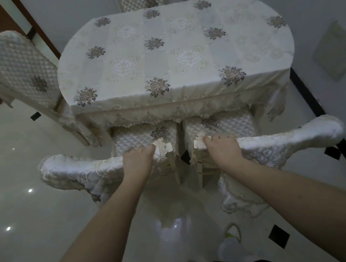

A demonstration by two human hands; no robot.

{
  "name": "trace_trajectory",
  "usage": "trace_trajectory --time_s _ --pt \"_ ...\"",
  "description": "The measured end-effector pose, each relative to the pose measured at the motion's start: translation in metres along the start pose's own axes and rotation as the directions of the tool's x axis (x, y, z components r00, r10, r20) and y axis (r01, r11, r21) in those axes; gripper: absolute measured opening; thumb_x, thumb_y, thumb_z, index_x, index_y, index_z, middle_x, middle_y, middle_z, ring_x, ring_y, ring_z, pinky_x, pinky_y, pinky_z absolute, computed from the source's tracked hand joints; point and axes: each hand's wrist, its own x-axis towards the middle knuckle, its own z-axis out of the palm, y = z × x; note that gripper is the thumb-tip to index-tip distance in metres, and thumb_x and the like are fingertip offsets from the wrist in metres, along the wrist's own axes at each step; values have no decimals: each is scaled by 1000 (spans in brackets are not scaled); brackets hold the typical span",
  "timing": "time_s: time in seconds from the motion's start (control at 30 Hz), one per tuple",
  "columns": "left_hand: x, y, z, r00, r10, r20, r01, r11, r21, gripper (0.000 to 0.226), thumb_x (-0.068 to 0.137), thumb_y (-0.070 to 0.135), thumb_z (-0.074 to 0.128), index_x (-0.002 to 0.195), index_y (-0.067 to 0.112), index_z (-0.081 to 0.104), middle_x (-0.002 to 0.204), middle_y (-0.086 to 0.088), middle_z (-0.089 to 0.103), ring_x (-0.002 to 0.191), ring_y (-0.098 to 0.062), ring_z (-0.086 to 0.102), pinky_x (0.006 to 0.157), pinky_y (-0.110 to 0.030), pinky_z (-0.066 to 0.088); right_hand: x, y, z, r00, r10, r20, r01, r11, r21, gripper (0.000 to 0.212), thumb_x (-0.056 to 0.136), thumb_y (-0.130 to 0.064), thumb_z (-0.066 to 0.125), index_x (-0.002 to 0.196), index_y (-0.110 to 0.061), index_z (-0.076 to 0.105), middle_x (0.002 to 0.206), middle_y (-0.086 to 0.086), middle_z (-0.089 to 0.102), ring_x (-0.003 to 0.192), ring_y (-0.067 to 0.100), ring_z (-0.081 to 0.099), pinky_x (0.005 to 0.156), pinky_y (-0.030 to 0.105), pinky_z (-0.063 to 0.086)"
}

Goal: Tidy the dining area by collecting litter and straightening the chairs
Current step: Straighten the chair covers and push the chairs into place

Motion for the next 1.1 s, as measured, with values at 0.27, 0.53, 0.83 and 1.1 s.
trace_trajectory --time_s 0.27,0.53,0.83,1.1 --pt "-1 5 3 998 -66 2 66 998 -1 31 86 15 56 115 22 49 101 -5 62 93 -29 60 74 -36 43 -1 3 4 1000 -24 -12 24 1000 -2 42 90 -16 48 131 -15 39 115 7 58 99 26 59 73 34 40" --pt "-10 6 10 995 -44 -86 40 998 -47 59 79 24 65 134 25 44 118 -6 55 104 -30 53 89 -43 37 -13 11 10 993 -83 -82 84 996 9 58 98 -37 39 149 -15 19 147 8 36 137 27 31 115 48 16" --pt "-15 -4 18 988 89 -127 -107 984 -143 83 69 54 70 141 29 37 127 1 55 118 -24 50 95 -44 36 -51 105 5 987 155 -34 -152 984 97 73 79 -56 63 141 -30 34 138 -4 49 126 20 43 104 42 28" --pt "-14 -3 15 981 90 -169 -120 977 -178 78 68 56 72 137 30 45 120 1 60 113 -25 54 91 -46 39 -62 121 10 968 236 -90 -227 969 101 51 78 -55 65 122 -32 53 116 -1 59 107 24 52 93 38 31"
